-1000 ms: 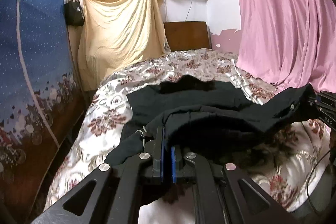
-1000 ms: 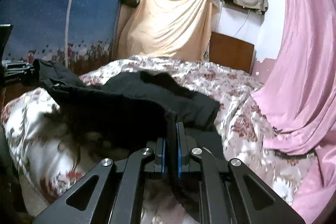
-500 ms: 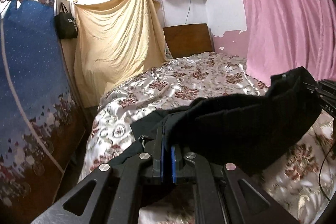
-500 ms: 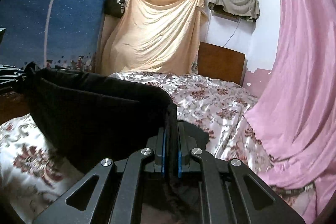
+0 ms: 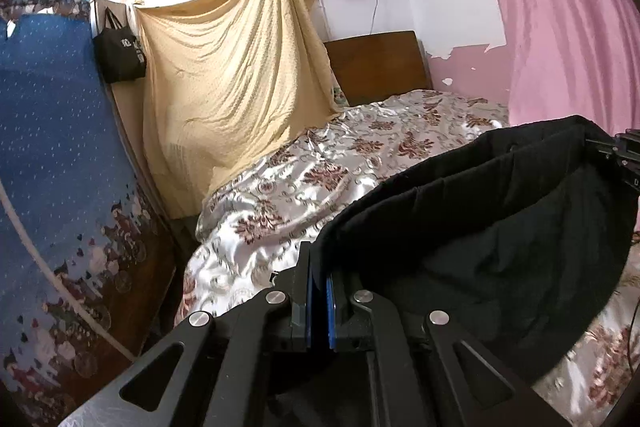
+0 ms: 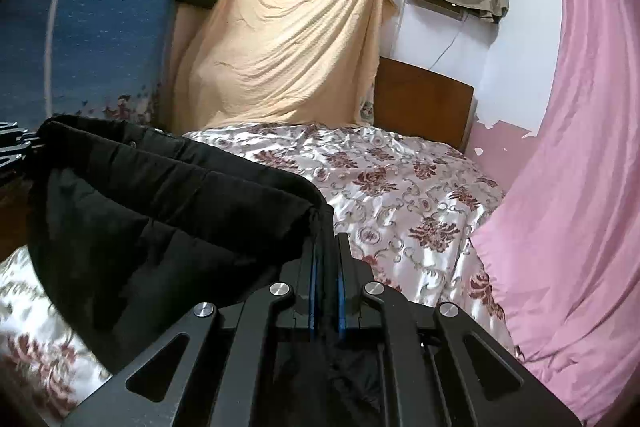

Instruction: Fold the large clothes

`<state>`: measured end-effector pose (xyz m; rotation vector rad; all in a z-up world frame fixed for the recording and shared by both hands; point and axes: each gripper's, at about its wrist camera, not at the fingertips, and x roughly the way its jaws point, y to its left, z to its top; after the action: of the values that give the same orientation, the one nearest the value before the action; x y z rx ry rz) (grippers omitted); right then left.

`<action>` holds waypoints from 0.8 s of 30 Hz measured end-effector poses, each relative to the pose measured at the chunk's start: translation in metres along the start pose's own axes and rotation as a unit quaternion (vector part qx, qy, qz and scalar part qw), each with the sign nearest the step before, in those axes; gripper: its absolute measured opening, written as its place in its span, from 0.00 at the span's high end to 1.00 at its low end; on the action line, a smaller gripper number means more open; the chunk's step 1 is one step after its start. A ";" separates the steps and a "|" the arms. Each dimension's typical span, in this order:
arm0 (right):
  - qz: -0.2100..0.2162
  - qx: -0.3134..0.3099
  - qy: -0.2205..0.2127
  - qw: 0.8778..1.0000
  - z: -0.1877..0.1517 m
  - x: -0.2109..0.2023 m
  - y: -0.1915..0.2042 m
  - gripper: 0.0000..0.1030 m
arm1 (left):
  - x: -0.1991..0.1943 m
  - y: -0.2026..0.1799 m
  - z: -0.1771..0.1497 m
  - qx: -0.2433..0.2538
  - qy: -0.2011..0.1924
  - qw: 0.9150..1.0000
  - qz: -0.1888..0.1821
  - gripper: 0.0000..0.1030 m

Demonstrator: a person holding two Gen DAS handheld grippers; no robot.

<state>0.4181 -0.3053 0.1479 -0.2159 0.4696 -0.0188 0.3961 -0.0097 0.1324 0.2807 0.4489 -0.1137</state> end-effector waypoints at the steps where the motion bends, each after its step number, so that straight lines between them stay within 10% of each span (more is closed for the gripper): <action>1: -0.003 0.001 0.000 1.000 0.004 0.010 -0.001 0.93 | 0.009 0.000 0.004 -0.002 0.000 1.000 0.001 0.95; 24: -0.037 0.022 0.084 0.996 -0.017 0.229 0.002 0.93 | 0.198 -0.013 0.003 -0.055 0.073 0.996 0.006 0.94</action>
<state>0.6146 -0.3219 0.0303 -0.1885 0.6274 -0.1215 0.5721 -0.0326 0.0441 0.1838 0.5960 -0.0563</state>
